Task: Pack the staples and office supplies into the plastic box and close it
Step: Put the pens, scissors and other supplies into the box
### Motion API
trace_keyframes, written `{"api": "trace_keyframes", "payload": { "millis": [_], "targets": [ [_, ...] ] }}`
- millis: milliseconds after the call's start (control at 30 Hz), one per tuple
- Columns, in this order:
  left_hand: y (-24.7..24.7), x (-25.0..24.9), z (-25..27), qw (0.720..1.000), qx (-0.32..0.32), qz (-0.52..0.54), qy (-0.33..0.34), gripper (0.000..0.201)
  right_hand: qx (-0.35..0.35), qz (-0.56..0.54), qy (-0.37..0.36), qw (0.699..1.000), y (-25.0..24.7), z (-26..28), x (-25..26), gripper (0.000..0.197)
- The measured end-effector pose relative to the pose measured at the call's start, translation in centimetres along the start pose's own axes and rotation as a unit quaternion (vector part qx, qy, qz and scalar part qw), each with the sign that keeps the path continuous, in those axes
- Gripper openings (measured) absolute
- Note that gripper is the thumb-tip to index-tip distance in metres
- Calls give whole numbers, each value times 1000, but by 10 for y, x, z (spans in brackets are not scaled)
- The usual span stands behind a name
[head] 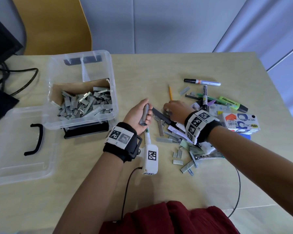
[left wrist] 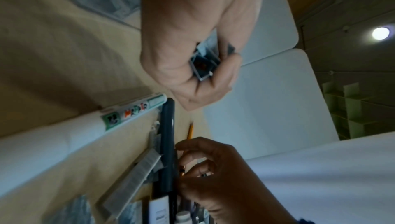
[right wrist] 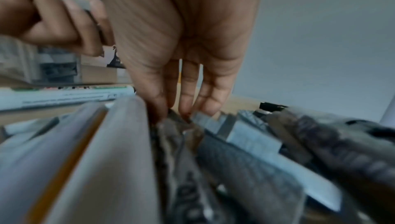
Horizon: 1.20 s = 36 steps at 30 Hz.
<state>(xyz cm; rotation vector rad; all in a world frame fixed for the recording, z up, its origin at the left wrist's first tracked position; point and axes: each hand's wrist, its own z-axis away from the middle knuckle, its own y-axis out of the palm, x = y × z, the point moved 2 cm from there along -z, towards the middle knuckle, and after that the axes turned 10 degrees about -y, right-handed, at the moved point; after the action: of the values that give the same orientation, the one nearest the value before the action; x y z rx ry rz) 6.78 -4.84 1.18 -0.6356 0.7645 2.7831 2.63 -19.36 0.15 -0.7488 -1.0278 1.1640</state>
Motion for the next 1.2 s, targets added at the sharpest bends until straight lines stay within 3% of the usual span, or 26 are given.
{"api": "trace_keyframes", "payload": {
  "millis": [133,267,333,433,500,567,600,733,833,900,967,1100,1200],
  "targets": [
    [17,-13,28,993,4,-59,101,36,-20,-11,34,999,7,-4,0,17],
    [25,-47,76,968,14,-34,249,36,-33,-89,63,994,6,0,-6,12],
    [18,-67,96,948,-48,0,316,36,-46,-139,77,986,5,3,-9,17],
    [-8,-89,109,878,-261,-55,397,37,-91,-207,89,970,-1,10,-9,23],
    [-21,-94,108,809,-404,-189,382,33,-108,-230,80,964,-6,14,-6,24],
    [-29,-93,104,747,-474,-346,314,35,-117,-235,71,962,-10,16,-2,25],
    [-31,-92,101,735,-471,-394,288,38,-122,-234,68,962,-12,17,0,25],
    [-36,-88,92,736,-445,-454,233,48,-121,-215,47,968,-20,20,10,26],
    [-24,-87,100,720,-457,-411,323,36,-132,-206,26,969,-31,21,16,28],
    [-8,-84,104,751,-406,-339,396,27,-168,-221,13,961,-43,22,20,27],
    [8,-77,99,816,-316,-265,405,21,-209,-249,6,946,-57,22,27,26],
    [28,-48,68,903,-210,-207,313,25,-268,-272,-8,924,-77,20,44,24],
    [26,-24,42,965,-145,-118,185,40,-269,-248,-30,930,-77,24,57,22]
  ]
}}
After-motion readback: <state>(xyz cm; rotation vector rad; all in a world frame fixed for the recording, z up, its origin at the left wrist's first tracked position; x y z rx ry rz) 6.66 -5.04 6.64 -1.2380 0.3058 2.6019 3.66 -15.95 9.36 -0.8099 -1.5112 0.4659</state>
